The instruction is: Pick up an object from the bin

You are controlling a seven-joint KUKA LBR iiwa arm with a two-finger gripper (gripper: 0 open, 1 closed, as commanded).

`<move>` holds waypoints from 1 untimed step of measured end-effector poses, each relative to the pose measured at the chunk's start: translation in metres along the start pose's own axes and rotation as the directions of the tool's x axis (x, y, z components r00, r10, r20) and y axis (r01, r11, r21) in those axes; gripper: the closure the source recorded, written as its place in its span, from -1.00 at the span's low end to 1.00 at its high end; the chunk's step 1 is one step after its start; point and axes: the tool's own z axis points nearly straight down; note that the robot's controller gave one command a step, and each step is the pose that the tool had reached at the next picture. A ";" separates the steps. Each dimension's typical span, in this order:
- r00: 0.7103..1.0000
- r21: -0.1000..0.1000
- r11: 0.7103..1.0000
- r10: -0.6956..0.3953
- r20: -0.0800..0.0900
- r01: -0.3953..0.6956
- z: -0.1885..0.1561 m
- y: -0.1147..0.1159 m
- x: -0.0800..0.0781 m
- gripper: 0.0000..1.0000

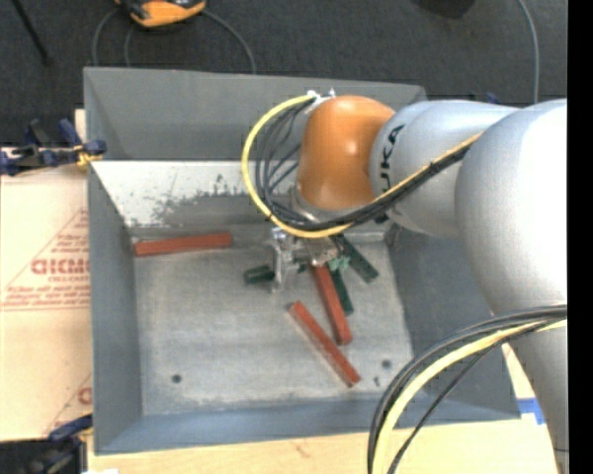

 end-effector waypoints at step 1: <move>1.000 -0.001 1.000 0.000 -0.006 0.000 -0.005 0.000 0.002 1.00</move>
Offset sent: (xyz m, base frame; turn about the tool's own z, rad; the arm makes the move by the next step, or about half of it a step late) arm 0.0000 -0.0001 0.0070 0.0000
